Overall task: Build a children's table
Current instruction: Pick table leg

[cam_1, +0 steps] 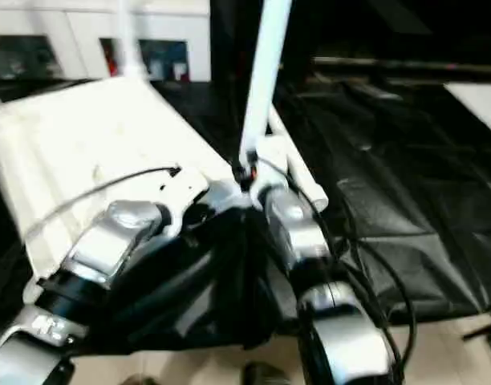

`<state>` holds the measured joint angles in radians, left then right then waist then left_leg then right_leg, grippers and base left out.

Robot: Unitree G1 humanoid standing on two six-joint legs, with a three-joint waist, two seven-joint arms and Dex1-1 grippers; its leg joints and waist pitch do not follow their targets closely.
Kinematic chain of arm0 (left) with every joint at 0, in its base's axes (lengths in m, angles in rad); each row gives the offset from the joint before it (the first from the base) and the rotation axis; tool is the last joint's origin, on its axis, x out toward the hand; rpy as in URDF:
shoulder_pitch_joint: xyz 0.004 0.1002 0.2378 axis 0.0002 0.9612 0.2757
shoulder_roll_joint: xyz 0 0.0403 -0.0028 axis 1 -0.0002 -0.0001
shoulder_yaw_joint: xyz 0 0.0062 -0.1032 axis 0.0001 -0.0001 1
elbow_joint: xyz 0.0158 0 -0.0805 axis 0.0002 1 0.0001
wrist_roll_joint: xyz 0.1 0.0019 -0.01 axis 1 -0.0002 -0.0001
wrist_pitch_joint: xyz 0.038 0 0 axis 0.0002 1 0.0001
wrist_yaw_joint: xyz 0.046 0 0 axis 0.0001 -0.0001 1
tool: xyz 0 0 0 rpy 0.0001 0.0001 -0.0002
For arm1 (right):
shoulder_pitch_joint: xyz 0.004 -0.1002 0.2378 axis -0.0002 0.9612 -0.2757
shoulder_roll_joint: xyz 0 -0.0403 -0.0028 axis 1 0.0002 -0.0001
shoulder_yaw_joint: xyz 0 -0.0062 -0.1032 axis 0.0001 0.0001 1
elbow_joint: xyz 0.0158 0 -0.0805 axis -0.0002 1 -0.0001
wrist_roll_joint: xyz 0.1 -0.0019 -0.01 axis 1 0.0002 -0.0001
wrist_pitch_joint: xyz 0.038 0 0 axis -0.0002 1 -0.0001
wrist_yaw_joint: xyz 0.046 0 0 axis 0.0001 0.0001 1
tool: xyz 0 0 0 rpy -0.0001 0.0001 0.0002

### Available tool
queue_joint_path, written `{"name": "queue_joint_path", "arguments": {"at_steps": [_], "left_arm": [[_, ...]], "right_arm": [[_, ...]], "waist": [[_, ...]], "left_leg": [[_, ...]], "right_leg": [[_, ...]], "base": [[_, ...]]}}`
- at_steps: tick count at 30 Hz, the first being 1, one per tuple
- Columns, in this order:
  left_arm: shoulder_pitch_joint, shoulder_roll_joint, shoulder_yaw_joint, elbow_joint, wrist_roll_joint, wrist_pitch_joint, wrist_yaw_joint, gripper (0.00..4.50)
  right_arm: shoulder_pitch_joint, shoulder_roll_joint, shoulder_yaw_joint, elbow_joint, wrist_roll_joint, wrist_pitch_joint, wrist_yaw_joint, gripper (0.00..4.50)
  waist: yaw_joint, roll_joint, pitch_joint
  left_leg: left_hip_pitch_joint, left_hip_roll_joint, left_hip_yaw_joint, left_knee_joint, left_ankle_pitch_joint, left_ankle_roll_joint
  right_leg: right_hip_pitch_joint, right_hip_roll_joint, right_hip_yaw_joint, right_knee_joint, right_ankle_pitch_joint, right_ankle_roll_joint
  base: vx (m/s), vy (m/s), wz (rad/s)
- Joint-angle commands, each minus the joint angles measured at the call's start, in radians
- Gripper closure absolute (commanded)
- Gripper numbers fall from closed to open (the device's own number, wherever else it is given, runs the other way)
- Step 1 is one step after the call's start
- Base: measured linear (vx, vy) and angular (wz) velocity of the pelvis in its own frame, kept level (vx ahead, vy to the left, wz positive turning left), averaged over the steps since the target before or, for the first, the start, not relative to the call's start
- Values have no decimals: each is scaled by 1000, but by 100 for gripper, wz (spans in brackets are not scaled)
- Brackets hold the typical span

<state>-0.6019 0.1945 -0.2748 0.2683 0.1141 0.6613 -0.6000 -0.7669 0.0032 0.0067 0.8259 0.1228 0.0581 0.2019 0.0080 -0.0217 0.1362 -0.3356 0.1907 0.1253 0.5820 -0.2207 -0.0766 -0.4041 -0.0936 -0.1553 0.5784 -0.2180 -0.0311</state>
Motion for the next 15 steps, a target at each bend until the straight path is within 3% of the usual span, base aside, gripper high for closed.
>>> {"name": "queue_joint_path", "arguments": {"at_steps": [1,2,3,4,5,6,7,8,11,15], "left_arm": [[-38,-4,2,-54,20,4,40,450],[-37,-6,1,-58,20,13,45,450],[-34,-4,-1,-64,19,24,53,450],[-34,-4,-1,-65,19,24,53,450],[-31,2,-2,-73,20,30,54,450],[-30,4,-2,-76,20,31,54,450],[-29,6,-1,-79,23,33,53,450],[-29,6,-1,-79,23,33,53,450],[-29,13,3,-83,26,36,52,450],[-33,18,2,-83,20,38,56,450]], "right_arm": [[71,28,10,168,-5,132,-12,261],[62,31,5,182,-4,130,-15,261],[47,32,1,203,-5,126,-11,261],[46,32,1,204,-5,126,-11,261],[38,32,0,216,-6,126,0,261],[36,31,1,218,-8,126,3,261],[33,30,0,223,-9,126,11,261],[33,30,0,223,-9,126,11,261],[21,28,-2,240,-15,127,30,261],[4,25,-2,261,-21,121,37,261]], "waist": [[-2,27,-54],[-5,33,-56],[-5,27,-54],[-5,27,-54],[-8,12,-46],[-8,13,-47],[-9,21,-50],[-9,21,-50],[-13,23,-49],[-13,22,-53]], "left_leg": [[-23,38,-25,-80,-352,-11],[-16,48,-28,-88,-390,-10],[-2,49,-22,-95,-425,-7],[-2,49,-22,-95,-425,-7],[17,31,-6,-87,-434,-7],[14,29,-6,-85,-423,-6],[-6,38,-13,-93,-413,-9],[-6,38,-13,-93,-413,-9],[11,43,-14,-97,-474,-17],[8,41,-12,-96,-456,-16]], "right_leg": [[70,-85,33,-129,-634,43],[66,-81,35,-121,-532,11],[53,-75,40,-118,-435,-42],[53,-75,40,-118,-435,-42],[37,-76,37,-133,-502,-64],[43,-78,33,-133,-527,-58],[61,-81,29,-129,-533,-34],[61,-81,29,-129,-533,-34],[49,-81,31,-132,-508,-46],[52,-85,35,-130,-501,-60]], "base": [[73,30,-29],[73,30,-29],[0,0,0],[0,0,0],[0,0,0],[0,0,0],[0,0,0],[0,0,0],[0,0,0],[0,0,0]]}}
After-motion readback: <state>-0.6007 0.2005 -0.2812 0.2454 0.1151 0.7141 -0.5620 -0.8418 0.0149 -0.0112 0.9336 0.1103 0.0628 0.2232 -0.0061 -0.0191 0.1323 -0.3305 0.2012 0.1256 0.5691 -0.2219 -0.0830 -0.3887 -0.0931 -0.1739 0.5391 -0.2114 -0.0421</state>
